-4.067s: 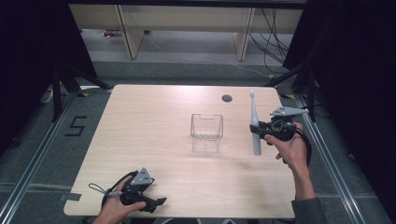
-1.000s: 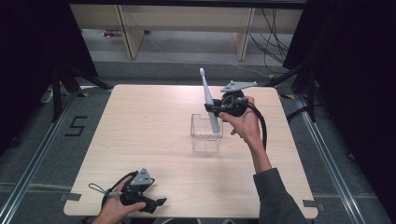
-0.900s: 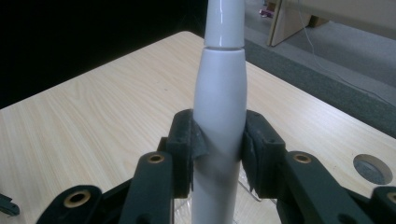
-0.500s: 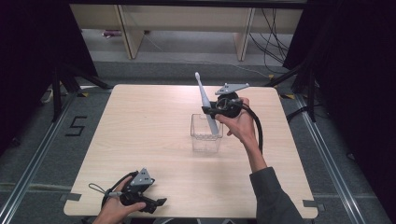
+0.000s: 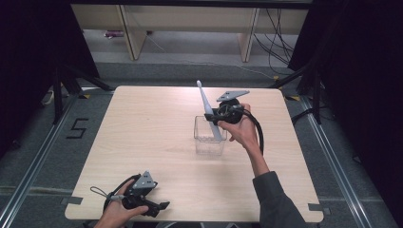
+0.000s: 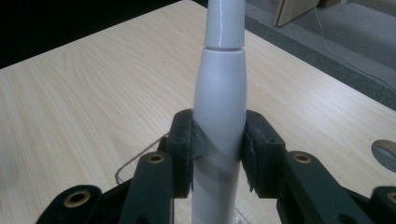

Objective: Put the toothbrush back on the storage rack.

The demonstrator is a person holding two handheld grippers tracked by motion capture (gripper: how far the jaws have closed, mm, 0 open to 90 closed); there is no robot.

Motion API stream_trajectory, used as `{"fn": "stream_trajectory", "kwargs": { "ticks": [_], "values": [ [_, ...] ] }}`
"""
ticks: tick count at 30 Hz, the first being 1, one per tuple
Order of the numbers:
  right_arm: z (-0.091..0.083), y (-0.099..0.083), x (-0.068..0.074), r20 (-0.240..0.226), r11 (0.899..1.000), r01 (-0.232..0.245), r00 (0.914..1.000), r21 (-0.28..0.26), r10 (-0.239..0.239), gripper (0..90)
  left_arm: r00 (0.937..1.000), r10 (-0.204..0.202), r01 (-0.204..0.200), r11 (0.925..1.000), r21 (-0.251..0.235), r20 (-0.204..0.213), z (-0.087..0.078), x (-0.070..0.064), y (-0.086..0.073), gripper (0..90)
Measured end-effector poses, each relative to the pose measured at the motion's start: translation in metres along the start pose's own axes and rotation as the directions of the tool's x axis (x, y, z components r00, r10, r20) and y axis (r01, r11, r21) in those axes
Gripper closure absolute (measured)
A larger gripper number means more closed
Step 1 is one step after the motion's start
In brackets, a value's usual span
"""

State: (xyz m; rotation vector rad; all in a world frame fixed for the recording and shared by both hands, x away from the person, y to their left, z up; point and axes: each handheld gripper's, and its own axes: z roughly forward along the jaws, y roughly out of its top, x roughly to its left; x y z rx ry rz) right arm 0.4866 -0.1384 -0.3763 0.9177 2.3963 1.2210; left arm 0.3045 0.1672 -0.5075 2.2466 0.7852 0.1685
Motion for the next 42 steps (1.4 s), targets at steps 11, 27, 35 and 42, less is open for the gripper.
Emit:
{"fn": "stream_trajectory", "kwargs": {
  "ticks": [11, 27, 35, 42],
  "values": [
    [0.014, -0.006, 0.001, 0.012, 1.0, 0.025, 0.9996, 0.012, -0.025, 66.6, 1.0, 0.001, -0.001, 1.0, 0.0, 0.006, 0.0, 0.0, 0.0, 15.0],
    [0.026, -0.014, 0.002, 0.022, 0.995, 0.039, 0.9989, 0.096, -0.041, 66.6, 1.0, 0.002, -0.002, 1.0, -0.003, 0.004, 0.0, -0.001, 0.0, 15.0],
    [0.036, -0.019, 0.001, 0.024, 0.993, 0.046, 0.9985, 0.108, -0.049, 66.5, 1.0, 0.002, -0.002, 1.0, 0.0, 0.009, 0.0, -0.001, 0.0, 15.0],
    [0.04, -0.019, 0.003, 0.018, 0.988, 0.062, 0.9977, 0.14, -0.065, 66.5, 1.0, 0.0, 0.0, 1.0, -0.001, 0.008, 0.0, -0.001, 0.0, 15.0]
  ]
}}
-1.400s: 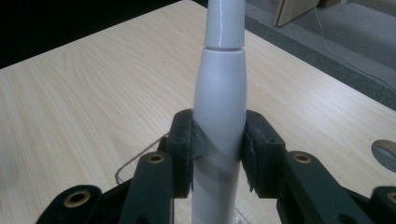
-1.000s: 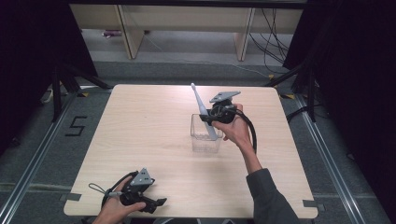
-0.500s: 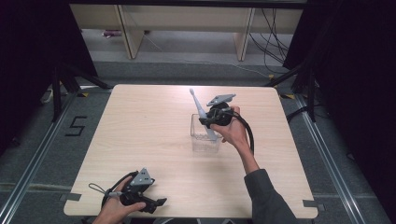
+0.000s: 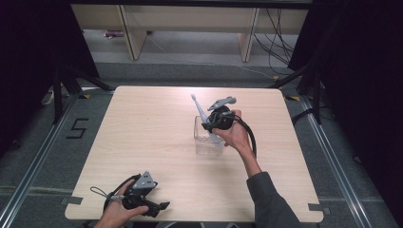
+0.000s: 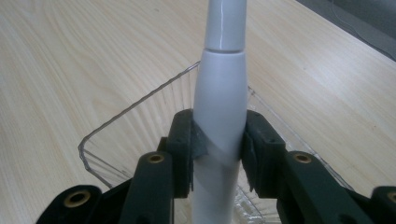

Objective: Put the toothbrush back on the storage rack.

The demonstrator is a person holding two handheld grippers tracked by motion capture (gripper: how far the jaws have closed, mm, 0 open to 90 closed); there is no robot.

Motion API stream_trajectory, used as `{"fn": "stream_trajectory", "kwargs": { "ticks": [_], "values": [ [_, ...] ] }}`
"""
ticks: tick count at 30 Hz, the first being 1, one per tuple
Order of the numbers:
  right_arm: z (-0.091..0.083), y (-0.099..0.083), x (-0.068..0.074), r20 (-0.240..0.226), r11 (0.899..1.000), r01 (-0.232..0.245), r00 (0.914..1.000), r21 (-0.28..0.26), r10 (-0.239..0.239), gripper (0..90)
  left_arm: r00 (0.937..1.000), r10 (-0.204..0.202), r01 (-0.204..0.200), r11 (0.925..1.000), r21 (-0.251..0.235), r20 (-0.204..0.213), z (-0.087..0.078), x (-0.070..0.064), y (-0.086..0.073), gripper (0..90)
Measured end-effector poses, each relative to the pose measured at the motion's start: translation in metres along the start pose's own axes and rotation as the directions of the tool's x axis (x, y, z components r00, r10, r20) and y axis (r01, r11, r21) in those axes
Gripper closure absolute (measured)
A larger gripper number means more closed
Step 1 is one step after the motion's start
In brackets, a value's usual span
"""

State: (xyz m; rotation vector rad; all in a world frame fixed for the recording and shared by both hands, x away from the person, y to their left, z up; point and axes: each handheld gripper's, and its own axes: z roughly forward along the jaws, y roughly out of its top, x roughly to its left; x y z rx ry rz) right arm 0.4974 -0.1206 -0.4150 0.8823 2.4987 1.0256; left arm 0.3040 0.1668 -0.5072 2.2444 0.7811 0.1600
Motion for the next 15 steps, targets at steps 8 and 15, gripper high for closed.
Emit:
{"fn": "stream_trajectory", "kwargs": {
  "ticks": [8, 15],
  "values": [
    [0.0037, -0.0003, 0.0012, 0.013, 1.0, 0.004, 0.9999, 0.018, -0.004, 66.5, 1.0, -0.001, 0.001, 1.0, -0.001, -0.002, -0.0002, 0.0004, 0.0, 15.0],
    [0.0067, 0.0001, 0.0036, 0.004, 0.998, 0.009, 0.9999, 0.06, -0.009, 66.5, 1.0, 0.001, -0.001, 1.0, -0.001, -0.001, -0.0002, 0.0004, 0.0, 15.0]
  ]
}}
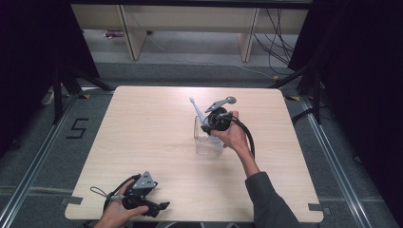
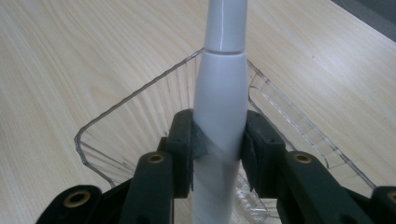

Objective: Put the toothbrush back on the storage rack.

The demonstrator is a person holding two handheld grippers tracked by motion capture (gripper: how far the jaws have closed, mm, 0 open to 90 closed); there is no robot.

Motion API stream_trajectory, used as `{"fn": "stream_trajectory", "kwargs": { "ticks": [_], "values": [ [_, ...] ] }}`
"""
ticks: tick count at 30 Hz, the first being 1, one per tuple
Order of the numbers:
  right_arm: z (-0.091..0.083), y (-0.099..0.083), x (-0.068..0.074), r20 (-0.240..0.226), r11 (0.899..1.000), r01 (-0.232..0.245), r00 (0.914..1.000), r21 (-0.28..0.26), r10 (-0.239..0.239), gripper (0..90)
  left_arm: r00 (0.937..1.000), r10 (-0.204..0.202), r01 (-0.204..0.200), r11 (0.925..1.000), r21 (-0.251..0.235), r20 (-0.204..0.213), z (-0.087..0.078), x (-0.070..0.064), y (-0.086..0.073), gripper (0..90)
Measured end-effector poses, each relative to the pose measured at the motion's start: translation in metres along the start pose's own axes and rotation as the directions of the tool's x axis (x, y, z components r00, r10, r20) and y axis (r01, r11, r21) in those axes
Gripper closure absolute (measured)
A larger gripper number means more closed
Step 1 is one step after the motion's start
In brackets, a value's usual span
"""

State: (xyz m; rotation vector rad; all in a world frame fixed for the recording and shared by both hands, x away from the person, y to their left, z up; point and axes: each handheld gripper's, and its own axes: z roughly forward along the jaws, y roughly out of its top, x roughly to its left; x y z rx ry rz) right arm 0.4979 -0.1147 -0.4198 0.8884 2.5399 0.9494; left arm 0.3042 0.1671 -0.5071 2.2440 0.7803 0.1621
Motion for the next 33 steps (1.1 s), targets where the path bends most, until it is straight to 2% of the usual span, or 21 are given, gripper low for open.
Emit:
{"fn": "stream_trajectory", "kwargs": {
  "ticks": [2, 4, 7, 8, 9, 10, 11, 18, 20, 24, 25, 27, 28, 33],
  "values": [
    [0.0, 0.0, -0.001, -0.003, 1.0, -0.001, 1.0, 0.006, 0.001, 66.5, 1.0, 0.0, 0.0, 1.0, 0.0, 0.001, 0.0, 0.0, 0.0, 15.0],
    [0.003, -0.001, 0.002, 0.001, 0.999, -0.034, 0.9994, 0.004, 0.034, 66.5, 0.9999, -0.011, 0.011, 0.9999, -0.01, 0.003, 0.001, -0.001, 0.0, 15.0],
    [0.004, 0.0, 0.001, -0.01, 0.999, -0.015, 0.9998, 0.028, 0.016, 66.5, 0.9999, -0.011, 0.011, 0.9999, -0.01, 0.002, 0.001, -0.001, 0.0, 15.0],
    [0.006, -0.001, 0.001, -0.01, 1.0, 0.004, 0.9999, 0.013, -0.004, 66.5, 0.9999, -0.012, 0.012, 0.9999, -0.011, 0.002, 0.001, -0.001, 0.0, 15.0],
    [0.005, 0.0, 0.003, -0.004, 0.999, -0.032, 0.9995, 0.038, 0.032, 66.5, 0.9999, -0.013, 0.013, 0.9998, -0.012, 0.001, 0.001, -0.001, 0.0, 15.0],
    [0.006, -0.001, 0.003, -0.008, 0.999, -0.036, 0.9993, 0.029, 0.036, 66.5, 0.9999, -0.013, 0.013, 0.9998, -0.012, 0.001, 0.001, -0.001, 0.0, 15.0],
    [0.006, 0.0, 0.003, -0.011, 0.999, -0.022, 0.9997, 0.043, 0.023, 66.5, 1.0, 0.0, 0.0, 1.0, 0.001, 0.0, 0.0, 0.0, 0.0, 15.0],
    [0.01, 0.001, 0.001, -0.004, 0.999, -0.015, 0.9999, 0.046, 0.015, 66.4, 1.0, 0.0, 0.0, 1.0, 0.001, 0.0, 0.0, 0.0, 0.0, 15.0],
    [0.01, 0.001, 0.001, -0.008, 0.998, -0.039, 0.9992, 0.056, 0.04, 66.3, 1.0, 0.002, -0.002, 1.0, 0.003, 0.001, 0.0, 0.0, 0.0, 15.0],
    [0.011, 0.002, 0.0, -0.002, 0.998, -0.025, 0.9997, 0.054, 0.026, 66.3, 1.0, 0.0, 0.0, 1.0, 0.002, 0.001, 0.0, 0.0, 0.0, 15.0],
    [0.011, 0.003, 0.001, -0.004, 0.997, -0.047, 0.9989, 0.064, 0.048, 66.3, 1.0, 0.001, -0.001, 1.0, 0.002, 0.001, 0.0, 0.0, 0.0, 15.0],
    [0.013, 0.003, -0.001, -0.006, 0.998, -0.032, 0.9995, 0.061, 0.032, 66.2, 1.0, 0.003, -0.003, 1.0, 0.004, 0.002, 0.0, 0.0, 0.0, 15.0],
    [0.014, 0.003, 0.001, -0.011, 0.997, -0.047, 0.9988, 0.066, 0.048, 66.1, 1.0, 0.002, -0.002, 1.0, 0.003, 0.002, 0.0, 0.0, 0.0, 15.0],
    [0.016, 0.004, 0.002, -0.003, 0.996, -0.056, 0.9984, 0.071, 0.056, 65.9, 1.0, 0.003, -0.003, 1.0, 0.003, 0.002, 0.0, 0.0, 0.0, 15.0]
  ]
}}
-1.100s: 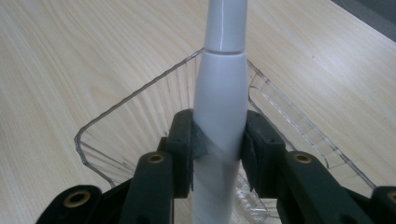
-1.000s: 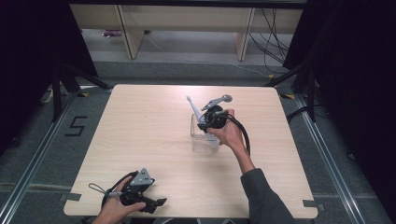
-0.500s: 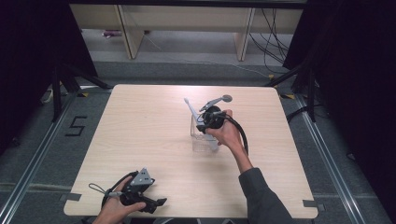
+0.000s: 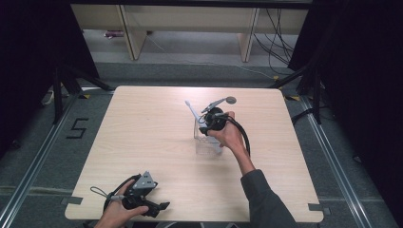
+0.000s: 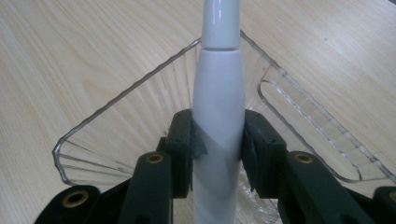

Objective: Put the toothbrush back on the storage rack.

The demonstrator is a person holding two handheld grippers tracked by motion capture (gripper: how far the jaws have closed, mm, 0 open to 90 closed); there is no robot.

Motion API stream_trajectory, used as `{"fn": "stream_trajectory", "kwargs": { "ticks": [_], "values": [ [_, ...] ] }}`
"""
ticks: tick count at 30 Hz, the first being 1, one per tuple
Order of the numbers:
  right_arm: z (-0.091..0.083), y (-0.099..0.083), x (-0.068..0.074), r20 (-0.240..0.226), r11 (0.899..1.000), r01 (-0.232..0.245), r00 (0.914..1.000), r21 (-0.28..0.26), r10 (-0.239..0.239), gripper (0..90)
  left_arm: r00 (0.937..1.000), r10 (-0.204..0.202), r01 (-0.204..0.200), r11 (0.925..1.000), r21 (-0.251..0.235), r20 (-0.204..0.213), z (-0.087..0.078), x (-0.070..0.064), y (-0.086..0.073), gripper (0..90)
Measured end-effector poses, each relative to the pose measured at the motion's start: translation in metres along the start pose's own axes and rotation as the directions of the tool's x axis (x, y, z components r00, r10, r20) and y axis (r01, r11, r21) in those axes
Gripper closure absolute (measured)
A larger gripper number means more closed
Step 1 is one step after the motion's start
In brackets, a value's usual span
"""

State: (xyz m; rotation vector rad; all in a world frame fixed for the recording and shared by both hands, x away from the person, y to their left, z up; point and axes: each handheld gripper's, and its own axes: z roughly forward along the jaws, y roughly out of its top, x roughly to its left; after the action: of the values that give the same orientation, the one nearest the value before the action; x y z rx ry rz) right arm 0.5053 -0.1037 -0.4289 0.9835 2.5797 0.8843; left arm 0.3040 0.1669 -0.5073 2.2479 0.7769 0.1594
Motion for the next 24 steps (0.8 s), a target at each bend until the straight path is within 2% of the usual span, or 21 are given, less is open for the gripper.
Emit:
{"fn": "stream_trajectory", "kwargs": {
  "ticks": [1, 2, 3, 4, 5, 6, 7, 8, 10, 11, 12, 13, 14, 15, 17, 18, 21, 22, 24],
  "values": [
    [0.001, 0.0, 0.0, -0.003, 1.0, -0.005, 1.0, -0.009, 0.005, 65.6, 1.0, 0.0, 0.0, 1.0, 0.0, 0.0, 0.0, 0.0, 0.0, 15.0],
    [0.001, 0.0, -0.001, -0.001, 1.0, 0.014, 0.9999, -0.009, -0.014, 64.6, 1.0, -0.002, 0.002, 1.0, -0.001, 0.0, 0.0, 0.0, 0.0, 15.0],
    [-0.001, 0.0, 0.0, 0.015, 0.999, -0.034, 0.9993, 0.009, 0.034, 63.1, 1.0, 0.0, 0.0, 1.0, 0.001, 0.001, 0.0, 0.0, 0.0, 15.0],
    [-0.002, 0.0, 0.0, -0.015, 1.0, -0.029, 0.9995, -0.01, 0.028, 62.1, 1.0, 0.003, -0.003, 1.0, 0.001, -0.002, 0.0, 0.0, 0.0, 15.0],
    [-0.004, 0.0, -0.002, -0.006, 0.999, -0.022, 0.9997, -0.026, 0.022, 61.1, 1.0, 0.003, -0.003, 1.0, -0.002, -0.005, 0.001, 0.001, 0.0, 15.0],
    [-0.006, 0.0, -0.002, -0.009, 0.999, -0.04, 0.9992, -0.03, 0.04, 60.6, 1.0, 0.002, -0.002, 1.0, -0.003, -0.005, 0.001, 0.0, 0.0, 15.0],
    [-0.006, 0.0, -0.004, 0.001, 0.999, 0.002, 1.0, -0.054, -0.002, 60.6, 0.9999, 0.003, -0.003, 1.0, 0.0, -0.01, 0.0, 0.0, 0.0, 15.0],
    [-0.01, 0.0, -0.001, -0.002, 0.998, -0.045, 0.999, -0.037, 0.045, 60.3, 1.0, 0.003, -0.003, 1.0, 0.0, -0.005, 0.0, 0.0, 0.0, 15.0],
    [-0.014, 0.0, -0.002, -0.021, 0.999, -0.022, 0.9996, -0.049, 0.021, 59.9, 1.0, 0.004, -0.004, 1.0, 0.002, -0.005, 0.001, 0.0, 0.0, 15.0],
    [-0.015, 0.0, -0.003, -0.005, 0.998, 0.001, 1.0, -0.066, -0.001, 59.6, 1.0, 0.003, -0.003, 1.0, 0.001, -0.005, 0.001, 0.0, 0.0, 15.0],
    [-0.016, 0.0, -0.002, -0.008, 0.997, -0.006, 1.0, -0.08, 0.005, 59.4, 1.0, 0.002, -0.002, 1.0, 0.0, -0.007, 0.001, 0.0, 0.0, 15.0],
    [-0.017, 0.0, -0.003, -0.011, 0.997, 0.008, 0.9999, -0.076, -0.008, 59.1, 1.0, -0.002, 0.002, 1.0, -0.002, -0.001, 0.001, 0.0, 0.0, 15.0],
    [-0.019, 0.0, -0.002, -0.017, 0.998, -0.011, 0.9998, -0.063, 0.01, 58.6, 0.9999, -0.011, 0.011, 0.9999, -0.011, 0.001, 0.002, -0.001, 0.0, 15.0],
    [-0.02, 0.0, -0.003, -0.01, 0.998, 0.0, 1.0, -0.07, -0.001, 58.0, 1.0, -0.009, 0.009, 0.9999, -0.009, 0.001, 0.001, -0.001, 0.0, 15.0],
    [-0.021, -0.001, -0.002, -0.005, 0.996, -0.011, 0.9999, -0.083, 0.01, 57.1, 1.0, 0.0, 0.0, 1.0, 0.001, 0.0, 0.001, 0.0, 0.0, 15.0],
    [-0.024, -0.001, -0.003, -0.004, 0.997, 0.004, 1.0, -0.082, -0.004, 55.1, 1.0, 0.001, -0.001, 1.0, 0.002, -0.008, 0.001, 0.001, 0.0, 15.0],
    [-0.027, -0.001, -0.002, -0.003, 0.994, -0.002, 1.0, -0.105, 0.002, 53.3, 1.0, 0.004, -0.004, 1.0, 0.004, 0.001, 0.001, 0.0, 0.0, 15.0],
    [-0.029, 0.0, -0.002, -0.011, 0.995, 0.011, 0.9999, -0.096, -0.012, 52.8, 1.0, 0.0, 0.0, 1.0, 0.0, 0.0, 0.001, 0.0, 0.0, 15.0],
    [-0.032, 0.0, -0.001, -0.023, 0.994, -0.007, 0.9997, -0.112, 0.004, 51.6, 1.0, -0.002, 0.002, 1.0, -0.002, -0.003, 0.001, 0.0, 0.0, 15.0]
  ]
}}
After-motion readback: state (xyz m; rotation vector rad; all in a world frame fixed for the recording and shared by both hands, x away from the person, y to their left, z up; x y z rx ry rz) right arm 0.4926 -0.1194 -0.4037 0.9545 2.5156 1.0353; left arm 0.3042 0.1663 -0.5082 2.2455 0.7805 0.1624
